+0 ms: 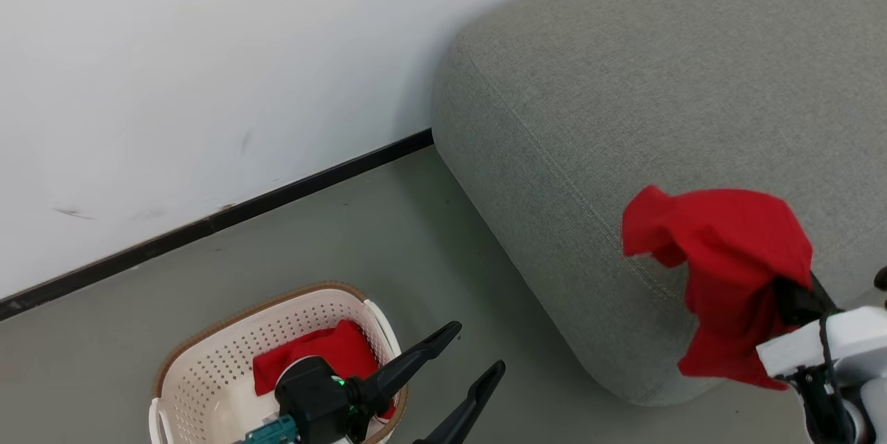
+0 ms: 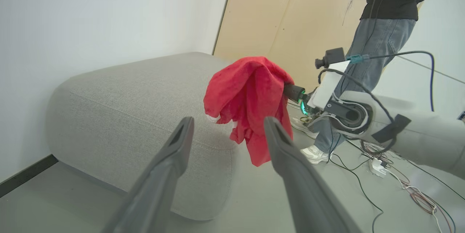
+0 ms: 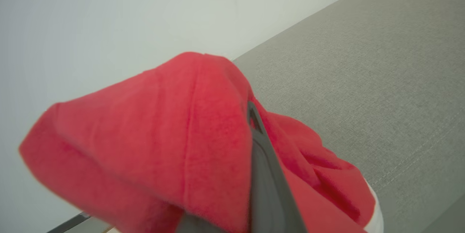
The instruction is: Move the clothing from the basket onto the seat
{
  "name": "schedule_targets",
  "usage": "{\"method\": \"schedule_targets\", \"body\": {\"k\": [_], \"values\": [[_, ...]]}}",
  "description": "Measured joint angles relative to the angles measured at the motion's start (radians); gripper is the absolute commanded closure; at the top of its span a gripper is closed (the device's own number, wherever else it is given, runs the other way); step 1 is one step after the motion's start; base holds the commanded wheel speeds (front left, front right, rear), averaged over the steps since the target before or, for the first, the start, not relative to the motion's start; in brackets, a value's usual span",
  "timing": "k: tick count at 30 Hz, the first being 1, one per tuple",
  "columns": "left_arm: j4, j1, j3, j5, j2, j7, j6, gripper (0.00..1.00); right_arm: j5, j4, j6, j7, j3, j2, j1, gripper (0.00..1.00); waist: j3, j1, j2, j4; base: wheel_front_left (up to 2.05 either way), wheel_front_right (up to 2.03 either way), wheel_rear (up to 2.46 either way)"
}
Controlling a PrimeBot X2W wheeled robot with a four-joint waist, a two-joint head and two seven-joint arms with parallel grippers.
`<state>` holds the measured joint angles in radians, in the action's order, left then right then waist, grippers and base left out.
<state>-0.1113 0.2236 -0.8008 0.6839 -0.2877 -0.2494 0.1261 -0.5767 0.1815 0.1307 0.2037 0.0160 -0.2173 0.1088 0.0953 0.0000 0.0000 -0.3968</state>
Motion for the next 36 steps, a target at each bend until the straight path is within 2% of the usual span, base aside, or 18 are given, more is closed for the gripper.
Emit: {"method": "schedule_targets", "body": {"k": [14,22,36], "values": [[-0.011,0.003,-0.028,-0.002,-0.002,0.0,0.0,0.0,-0.124,0.165,0.0,-0.161,-0.185,-0.032,0.321,1.0,0.054,0.0,0.0,0.035,0.0,0.0,0.0],[-0.029,0.02,-0.037,-0.012,-0.006,-0.003,0.0,0.0,-0.105,0.308,0.0,-0.214,-0.278,-0.065,0.466,1.0,0.089,0.0,0.0,0.062,0.0,0.0,0.0],[-0.039,0.06,-0.035,-0.028,-0.033,-0.003,0.0,0.0,-0.055,0.495,0.0,-0.221,-0.435,-0.065,0.65,1.0,0.165,0.0,0.0,0.111,0.0,0.0,0.0]]}}
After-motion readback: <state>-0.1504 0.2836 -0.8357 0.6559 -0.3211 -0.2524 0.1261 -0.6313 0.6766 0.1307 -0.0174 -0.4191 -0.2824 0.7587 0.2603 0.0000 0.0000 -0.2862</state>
